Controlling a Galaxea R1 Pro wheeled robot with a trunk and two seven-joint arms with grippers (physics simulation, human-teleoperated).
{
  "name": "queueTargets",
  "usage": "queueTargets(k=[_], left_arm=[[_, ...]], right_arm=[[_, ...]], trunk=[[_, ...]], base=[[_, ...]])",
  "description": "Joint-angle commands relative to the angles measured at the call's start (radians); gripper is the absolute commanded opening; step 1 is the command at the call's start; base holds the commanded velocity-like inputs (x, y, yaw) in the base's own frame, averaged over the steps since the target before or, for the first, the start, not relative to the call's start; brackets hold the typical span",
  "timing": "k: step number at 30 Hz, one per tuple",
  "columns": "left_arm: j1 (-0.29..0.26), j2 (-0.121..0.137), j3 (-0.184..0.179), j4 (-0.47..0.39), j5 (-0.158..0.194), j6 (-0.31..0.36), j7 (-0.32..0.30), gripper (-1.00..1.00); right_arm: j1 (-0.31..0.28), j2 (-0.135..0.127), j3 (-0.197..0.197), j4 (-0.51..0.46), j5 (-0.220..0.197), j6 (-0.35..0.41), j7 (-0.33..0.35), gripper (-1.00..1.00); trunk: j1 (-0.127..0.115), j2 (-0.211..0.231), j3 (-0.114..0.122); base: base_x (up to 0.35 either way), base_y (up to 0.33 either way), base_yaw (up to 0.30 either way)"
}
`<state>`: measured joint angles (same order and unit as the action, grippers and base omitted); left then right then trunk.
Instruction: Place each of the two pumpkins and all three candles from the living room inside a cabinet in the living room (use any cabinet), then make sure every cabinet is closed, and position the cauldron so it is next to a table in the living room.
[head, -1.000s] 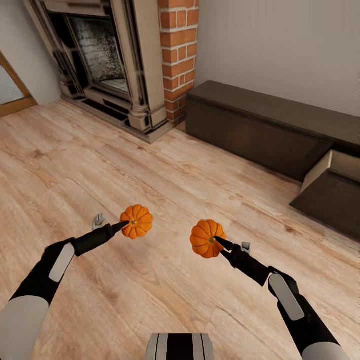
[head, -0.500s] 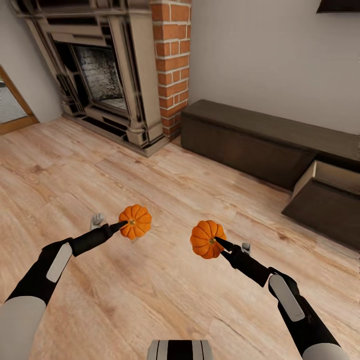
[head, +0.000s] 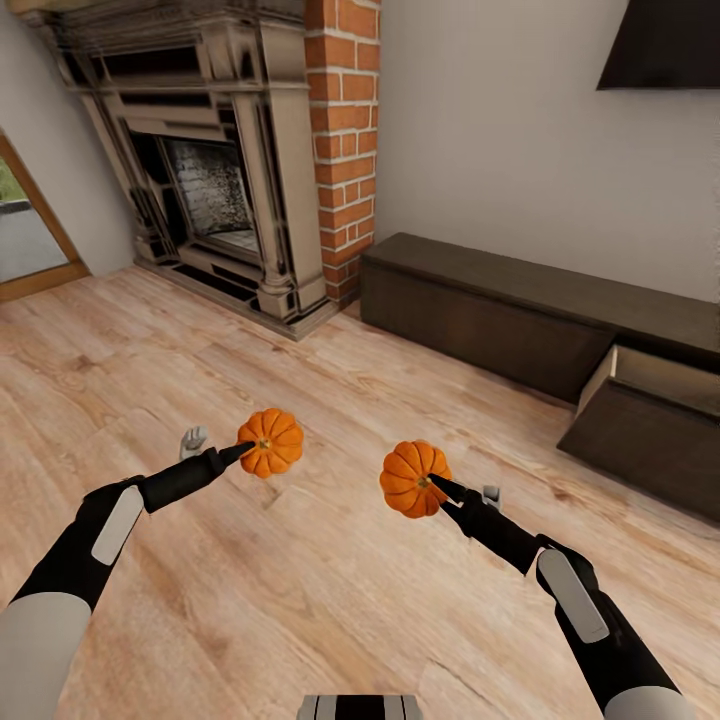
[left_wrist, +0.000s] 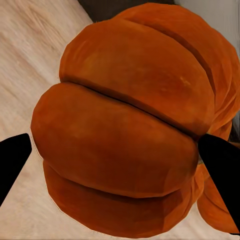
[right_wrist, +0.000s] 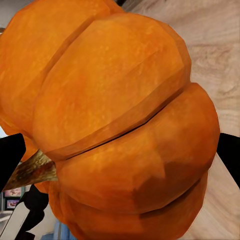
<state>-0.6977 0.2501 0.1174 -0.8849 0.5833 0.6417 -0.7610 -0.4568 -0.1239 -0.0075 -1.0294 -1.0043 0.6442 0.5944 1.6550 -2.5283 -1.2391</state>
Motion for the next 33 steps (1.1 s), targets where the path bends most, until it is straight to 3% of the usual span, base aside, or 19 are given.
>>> queueTargets(k=[1, 33], left_arm=[[0.0, 0.0, 0.001, 0.0, 0.002, 0.006, 0.0, -1.0], [0.0, 0.0, 0.001, 0.0, 0.002, 0.007, -0.015, -1.0]], right_arm=[[0.0, 0.0, -0.001, 0.0, -0.004, 0.006, -0.001, -1.0], [0.0, 0.0, 0.0, 0.0, -0.005, 0.006, 0.002, -1.0]], trunk=[[-0.001, 0.0, 0.005], [-0.015, 0.008, 0.179]], base=[[0.0, 0.0, 0.0], [0.0, 0.0, 0.0]])
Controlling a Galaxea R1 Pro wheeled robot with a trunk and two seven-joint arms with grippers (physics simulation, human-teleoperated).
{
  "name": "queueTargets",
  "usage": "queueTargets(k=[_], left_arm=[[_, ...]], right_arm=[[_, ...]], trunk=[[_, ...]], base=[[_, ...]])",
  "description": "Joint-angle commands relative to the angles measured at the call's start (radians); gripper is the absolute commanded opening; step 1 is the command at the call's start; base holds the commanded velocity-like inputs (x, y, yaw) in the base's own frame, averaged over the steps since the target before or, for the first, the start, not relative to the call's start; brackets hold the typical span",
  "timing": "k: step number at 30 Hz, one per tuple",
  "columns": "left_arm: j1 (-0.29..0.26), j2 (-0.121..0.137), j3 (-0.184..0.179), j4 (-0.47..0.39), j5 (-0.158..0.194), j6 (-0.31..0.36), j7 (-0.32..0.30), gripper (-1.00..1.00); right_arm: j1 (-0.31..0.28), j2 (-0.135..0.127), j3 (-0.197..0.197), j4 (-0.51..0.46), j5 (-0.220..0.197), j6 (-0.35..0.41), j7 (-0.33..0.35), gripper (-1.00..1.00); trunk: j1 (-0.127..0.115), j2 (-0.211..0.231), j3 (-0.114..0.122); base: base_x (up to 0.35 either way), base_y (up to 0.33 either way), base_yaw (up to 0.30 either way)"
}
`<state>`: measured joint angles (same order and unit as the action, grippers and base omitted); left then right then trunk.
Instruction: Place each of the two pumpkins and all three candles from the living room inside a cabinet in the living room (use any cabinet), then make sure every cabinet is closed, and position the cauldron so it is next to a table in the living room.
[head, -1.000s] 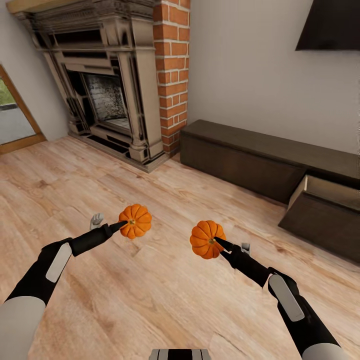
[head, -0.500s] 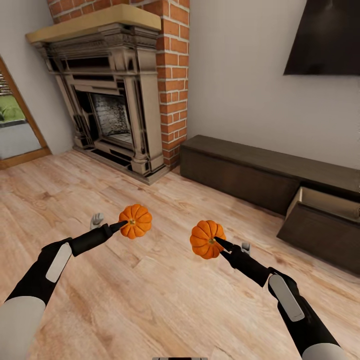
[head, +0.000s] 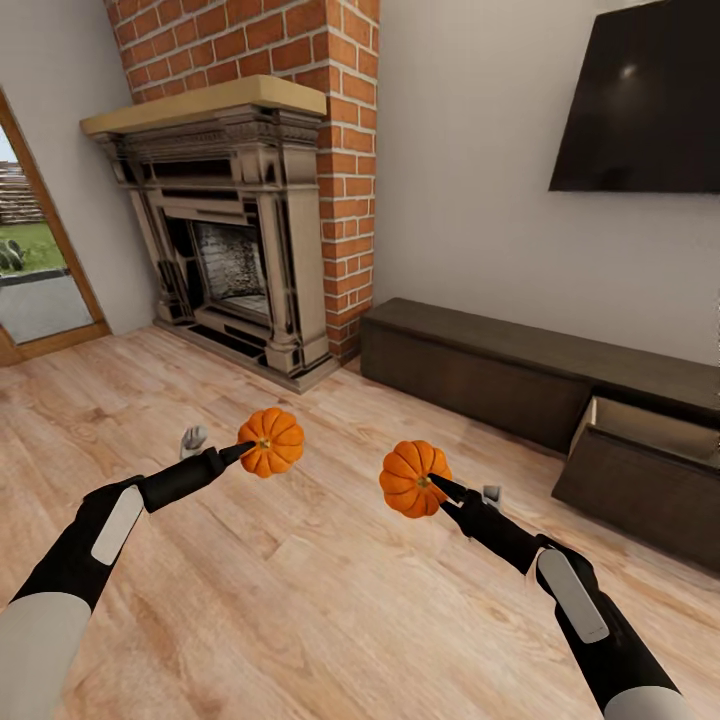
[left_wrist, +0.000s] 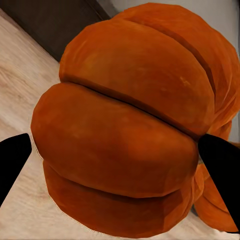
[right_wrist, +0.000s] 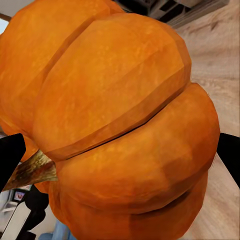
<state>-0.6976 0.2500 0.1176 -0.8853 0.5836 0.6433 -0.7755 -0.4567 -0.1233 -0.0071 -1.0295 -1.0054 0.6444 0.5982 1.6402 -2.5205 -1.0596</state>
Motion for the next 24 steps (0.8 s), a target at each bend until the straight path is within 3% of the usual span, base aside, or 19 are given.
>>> queueTargets(k=[1, 24], left_arm=[[0.0, 0.0, 0.001, 0.0, 0.002, 0.006, -0.001, -1.0], [0.0, 0.007, 0.0, 0.001, 0.001, 0.006, -0.021, -1.0]], right_arm=[[0.0, 0.0, -0.001, 0.0, -0.004, 0.006, -0.001, -1.0], [0.0, 0.0, -0.001, 0.0, -0.004, 0.006, -0.001, -1.0]], trunk=[[-0.001, 0.0, 0.005], [-0.011, 0.005, 0.125]], base=[[0.0, 0.0, 0.0], [0.0, 0.0, 0.0]])
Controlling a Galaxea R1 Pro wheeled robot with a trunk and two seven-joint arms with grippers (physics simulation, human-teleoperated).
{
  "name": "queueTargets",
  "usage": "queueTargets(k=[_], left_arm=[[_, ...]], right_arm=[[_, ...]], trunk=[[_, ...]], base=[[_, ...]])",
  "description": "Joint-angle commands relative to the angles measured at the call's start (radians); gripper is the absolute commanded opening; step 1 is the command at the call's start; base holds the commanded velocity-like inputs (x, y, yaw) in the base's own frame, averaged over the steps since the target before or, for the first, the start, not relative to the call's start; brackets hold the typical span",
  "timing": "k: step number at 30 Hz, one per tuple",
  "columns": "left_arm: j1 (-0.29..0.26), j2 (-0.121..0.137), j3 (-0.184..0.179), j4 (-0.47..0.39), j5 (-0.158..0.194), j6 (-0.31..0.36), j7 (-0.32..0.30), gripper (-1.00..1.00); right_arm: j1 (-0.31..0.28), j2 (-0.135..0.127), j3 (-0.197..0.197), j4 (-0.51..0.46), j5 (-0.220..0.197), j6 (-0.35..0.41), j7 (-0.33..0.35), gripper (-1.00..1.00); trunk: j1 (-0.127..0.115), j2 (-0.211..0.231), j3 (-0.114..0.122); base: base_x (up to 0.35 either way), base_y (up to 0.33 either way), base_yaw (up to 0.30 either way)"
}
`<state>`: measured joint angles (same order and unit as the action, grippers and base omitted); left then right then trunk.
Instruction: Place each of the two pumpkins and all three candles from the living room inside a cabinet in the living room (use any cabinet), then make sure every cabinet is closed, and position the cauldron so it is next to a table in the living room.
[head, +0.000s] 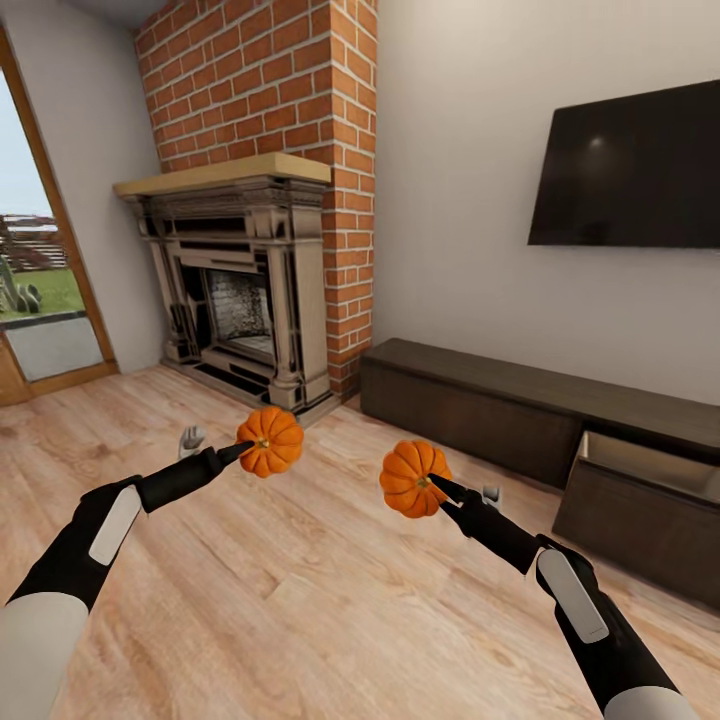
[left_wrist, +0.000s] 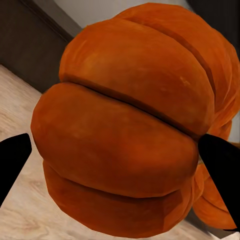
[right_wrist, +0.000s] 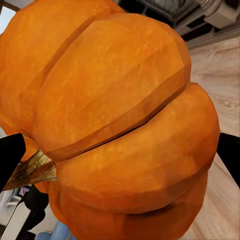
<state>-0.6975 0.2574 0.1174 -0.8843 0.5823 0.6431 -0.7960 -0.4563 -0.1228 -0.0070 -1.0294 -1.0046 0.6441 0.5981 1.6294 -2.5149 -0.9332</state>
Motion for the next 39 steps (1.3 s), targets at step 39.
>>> queueTargets(k=[39], left_arm=[[0.0, 0.021, 0.032, 0.012, 0.005, 0.019, -0.085, -1.0]], right_arm=[[0.0, 0.003, -0.002, 0.002, -0.006, 0.006, -0.006, -1.0]], trunk=[[-0.006, 0.003, 0.046]], base=[[0.124, 0.038, -0.045]])
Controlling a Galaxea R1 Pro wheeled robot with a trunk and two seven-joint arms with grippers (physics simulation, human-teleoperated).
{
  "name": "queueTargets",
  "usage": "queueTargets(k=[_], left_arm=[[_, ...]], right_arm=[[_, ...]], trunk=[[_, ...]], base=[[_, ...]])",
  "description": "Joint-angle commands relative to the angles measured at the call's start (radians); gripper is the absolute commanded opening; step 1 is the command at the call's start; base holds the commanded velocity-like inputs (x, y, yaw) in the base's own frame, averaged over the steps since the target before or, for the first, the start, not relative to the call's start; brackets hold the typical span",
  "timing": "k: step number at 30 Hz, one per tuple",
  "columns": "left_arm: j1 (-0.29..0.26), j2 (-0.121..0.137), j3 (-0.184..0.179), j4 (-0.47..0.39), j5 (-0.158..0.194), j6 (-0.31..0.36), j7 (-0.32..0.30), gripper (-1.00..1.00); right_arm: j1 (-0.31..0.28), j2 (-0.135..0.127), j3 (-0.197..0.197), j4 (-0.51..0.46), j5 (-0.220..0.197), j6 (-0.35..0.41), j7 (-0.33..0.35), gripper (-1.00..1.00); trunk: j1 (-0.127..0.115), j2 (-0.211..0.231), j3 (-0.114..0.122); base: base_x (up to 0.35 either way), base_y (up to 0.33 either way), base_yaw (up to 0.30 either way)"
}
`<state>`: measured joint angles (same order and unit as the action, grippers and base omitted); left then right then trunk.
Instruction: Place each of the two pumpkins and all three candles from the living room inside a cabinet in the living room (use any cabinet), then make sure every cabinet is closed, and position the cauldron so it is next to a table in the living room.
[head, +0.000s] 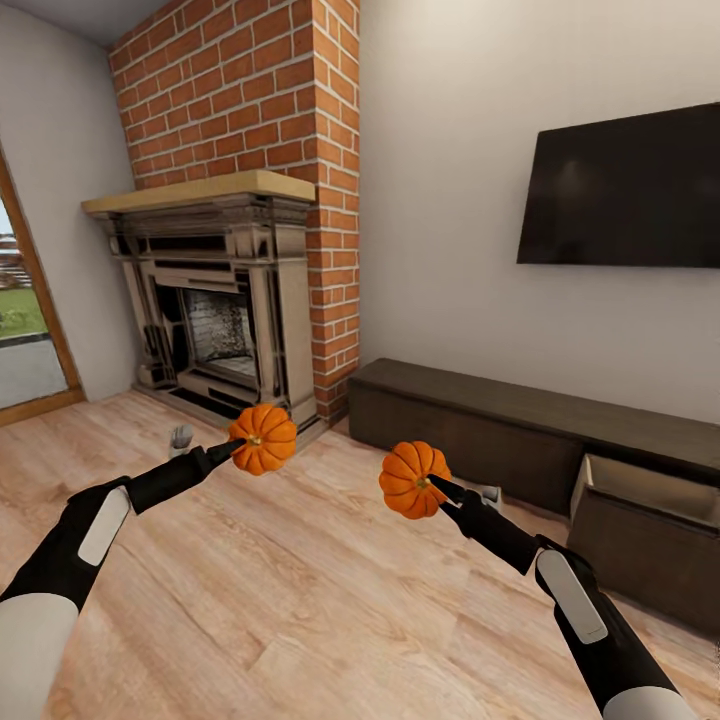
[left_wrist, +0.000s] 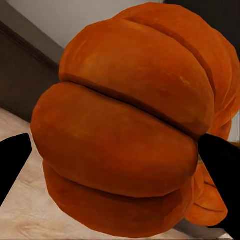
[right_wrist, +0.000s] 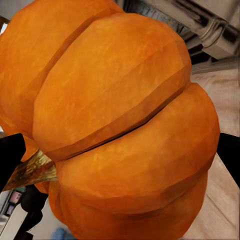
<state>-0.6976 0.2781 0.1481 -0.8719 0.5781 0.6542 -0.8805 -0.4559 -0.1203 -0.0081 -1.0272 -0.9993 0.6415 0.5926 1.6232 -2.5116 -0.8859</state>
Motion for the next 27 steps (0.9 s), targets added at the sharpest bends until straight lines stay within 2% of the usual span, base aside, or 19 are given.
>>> queueTargets(k=[1, 7, 16, 27], left_arm=[[0.0, 0.0, 0.001, 0.0, 0.009, 0.008, -0.001, -1.0], [0.0, 0.0, 0.002, 0.001, 0.009, 0.007, -0.001, -1.0], [0.0, 0.001, 0.005, 0.001, 0.009, 0.007, -0.001, -1.0], [0.0, 0.001, 0.006, 0.001, 0.009, 0.006, -0.003, -1.0]], right_arm=[[-0.001, 0.0, -0.001, 0.0, -0.011, 0.009, -0.001, -1.0], [-0.001, -0.001, -0.002, 0.002, -0.012, 0.009, -0.001, -1.0], [-0.001, -0.002, -0.003, 0.005, -0.012, 0.009, -0.001, -1.0], [-0.001, -0.004, -0.003, 0.006, -0.012, 0.009, -0.001, -1.0]], trunk=[[0.0, 0.0, -0.001], [0.0, 0.0, -0.001], [0.0, 0.0, -0.001], [0.0, 0.0, -0.001]], base=[[0.209, 0.162, -0.264], [0.135, 0.172, -0.273], [0.023, 0.161, -0.277], [-0.024, 0.03, -0.277]])
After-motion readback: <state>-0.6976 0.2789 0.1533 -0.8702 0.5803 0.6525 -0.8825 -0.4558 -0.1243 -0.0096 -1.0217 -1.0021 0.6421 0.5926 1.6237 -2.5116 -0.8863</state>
